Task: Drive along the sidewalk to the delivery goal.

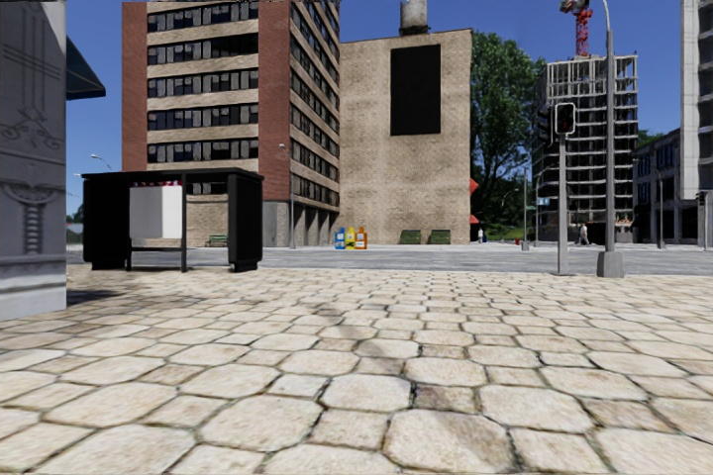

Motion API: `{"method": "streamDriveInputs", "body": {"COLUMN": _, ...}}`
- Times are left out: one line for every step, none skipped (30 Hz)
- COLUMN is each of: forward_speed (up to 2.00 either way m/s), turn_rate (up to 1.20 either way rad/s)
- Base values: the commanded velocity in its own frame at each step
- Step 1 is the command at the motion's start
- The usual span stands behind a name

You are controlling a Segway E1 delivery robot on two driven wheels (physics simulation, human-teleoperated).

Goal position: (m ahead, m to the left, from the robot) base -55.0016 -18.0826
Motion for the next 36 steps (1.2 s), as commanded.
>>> {"method": "streamDriveInputs", "body": {"forward_speed": 1.24, "turn_rate": -0.70}}
{"method": "streamDriveInputs", "body": {"forward_speed": 1.24, "turn_rate": -0.70}}
{"method": "streamDriveInputs", "body": {"forward_speed": 1.25, "turn_rate": -0.70}}
{"method": "streamDriveInputs", "body": {"forward_speed": 1.25, "turn_rate": -0.70}}
{"method": "streamDriveInputs", "body": {"forward_speed": 1.26, "turn_rate": -0.70}}
{"method": "streamDriveInputs", "body": {"forward_speed": 1.27, "turn_rate": -0.70}}
{"method": "streamDriveInputs", "body": {"forward_speed": 1.28, "turn_rate": -0.70}}
{"method": "streamDriveInputs", "body": {"forward_speed": 1.28, "turn_rate": -0.70}}
{"method": "streamDriveInputs", "body": {"forward_speed": 1.30, "turn_rate": -0.70}}
{"method": "streamDriveInputs", "body": {"forward_speed": 1.32, "turn_rate": -0.70}}
{"method": "streamDriveInputs", "body": {"forward_speed": 1.32, "turn_rate": -0.70}}
{"method": "streamDriveInputs", "body": {"forward_speed": 1.34, "turn_rate": -0.70}}
{"method": "streamDriveInputs", "body": {"forward_speed": 1.34, "turn_rate": -0.70}}
{"method": "streamDriveInputs", "body": {"forward_speed": 1.35, "turn_rate": -0.70}}
{"method": "streamDriveInputs", "body": {"forward_speed": 1.35, "turn_rate": -0.70}}
{"method": "streamDriveInputs", "body": {"forward_speed": 1.37, "turn_rate": -0.70}}
{"method": "streamDriveInputs", "body": {"forward_speed": 1.37, "turn_rate": -0.70}}
{"method": "streamDriveInputs", "body": {"forward_speed": 1.38, "turn_rate": -0.70}}
{"method": "streamDriveInputs", "body": {"forward_speed": 1.39, "turn_rate": -0.70}}
{"method": "streamDriveInputs", "body": {"forward_speed": 1.41, "turn_rate": -0.70}}
{"method": "streamDriveInputs", "body": {"forward_speed": 1.41, "turn_rate": -0.70}}
{"method": "streamDriveInputs", "body": {"forward_speed": 1.42, "turn_rate": -0.70}}
{"method": "streamDriveInputs", "body": {"forward_speed": 1.42, "turn_rate": -0.70}}
{"method": "streamDriveInputs", "body": {"forward_speed": 1.42, "turn_rate": -0.70}}
{"method": "streamDriveInputs", "body": {"forward_speed": 1.42, "turn_rate": -0.70}}
{"method": "streamDriveInputs", "body": {"forward_speed": 1.43, "turn_rate": -0.70}}
{"method": "streamDriveInputs", "body": {"forward_speed": 1.43, "turn_rate": -0.70}}
{"method": "streamDriveInputs", "body": {"forward_speed": 1.43, "turn_rate": -0.70}}
{"method": "streamDriveInputs", "body": {"forward_speed": 1.43, "turn_rate": -0.70}}
{"method": "streamDriveInputs", "body": {"forward_speed": 1.44, "turn_rate": -0.70}}
{"method": "streamDriveInputs", "body": {"forward_speed": 1.44, "turn_rate": -0.70}}
{"method": "streamDriveInputs", "body": {"forward_speed": 1.44, "turn_rate": -0.70}}
{"method": "streamDriveInputs", "body": {"forward_speed": 1.44, "turn_rate": -0.70}}
{"method": "streamDriveInputs", "body": {"forward_speed": 1.44, "turn_rate": -0.70}}
{"method": "streamDriveInputs", "body": {"forward_speed": 1.44, "turn_rate": -0.70}}
{"method": "streamDriveInputs", "body": {"forward_speed": 1.44, "turn_rate": -0.70}}
